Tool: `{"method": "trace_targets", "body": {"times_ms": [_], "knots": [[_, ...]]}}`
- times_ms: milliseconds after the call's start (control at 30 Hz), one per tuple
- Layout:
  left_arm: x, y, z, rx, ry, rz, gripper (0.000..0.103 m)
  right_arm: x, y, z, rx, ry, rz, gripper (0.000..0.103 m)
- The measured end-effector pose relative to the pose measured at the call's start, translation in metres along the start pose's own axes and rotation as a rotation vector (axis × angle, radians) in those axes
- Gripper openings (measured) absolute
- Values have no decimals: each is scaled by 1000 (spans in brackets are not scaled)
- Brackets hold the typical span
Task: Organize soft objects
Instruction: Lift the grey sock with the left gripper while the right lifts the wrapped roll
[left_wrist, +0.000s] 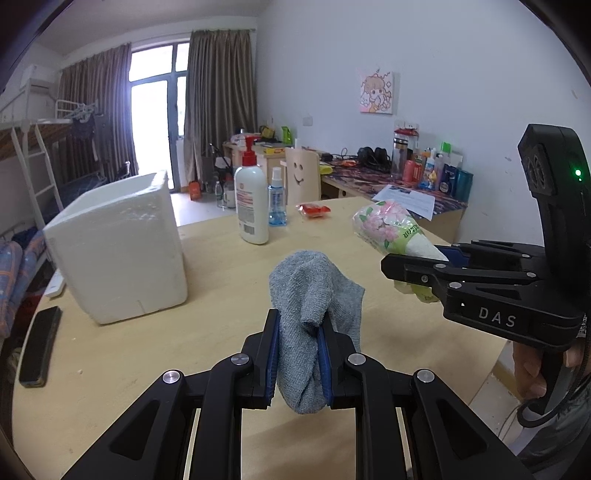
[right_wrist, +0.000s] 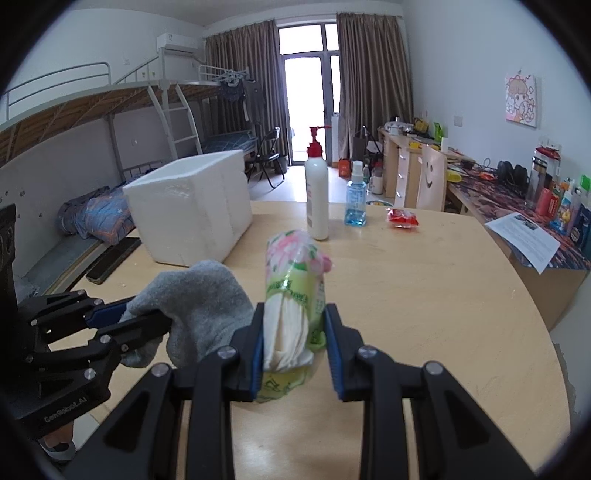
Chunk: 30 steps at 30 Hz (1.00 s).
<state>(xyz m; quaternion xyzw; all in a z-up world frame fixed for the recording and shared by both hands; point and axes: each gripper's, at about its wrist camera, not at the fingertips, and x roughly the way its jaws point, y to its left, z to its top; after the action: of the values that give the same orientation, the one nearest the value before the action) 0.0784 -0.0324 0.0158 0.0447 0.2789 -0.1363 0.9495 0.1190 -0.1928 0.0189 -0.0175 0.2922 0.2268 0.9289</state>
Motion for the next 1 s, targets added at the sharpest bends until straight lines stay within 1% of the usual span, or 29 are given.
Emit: {"method": "trace_targets", "body": {"times_ms": [300, 533, 733, 1000], "knots": [[-27, 13, -18, -6, -35, 50, 20, -9, 23, -10, -11, -40, 23, 33], [-44, 20, -26, -27, -61, 92, 20, -17, 39, -16, -27, -70, 47, 33], [-54, 26, -30, -20, -74, 142, 20, -21, 58, -19, -71, -111, 47, 33], [-72, 41, -37, -43, -102, 210, 20, -19, 83, -23, -118, -131, 83, 33]]}}
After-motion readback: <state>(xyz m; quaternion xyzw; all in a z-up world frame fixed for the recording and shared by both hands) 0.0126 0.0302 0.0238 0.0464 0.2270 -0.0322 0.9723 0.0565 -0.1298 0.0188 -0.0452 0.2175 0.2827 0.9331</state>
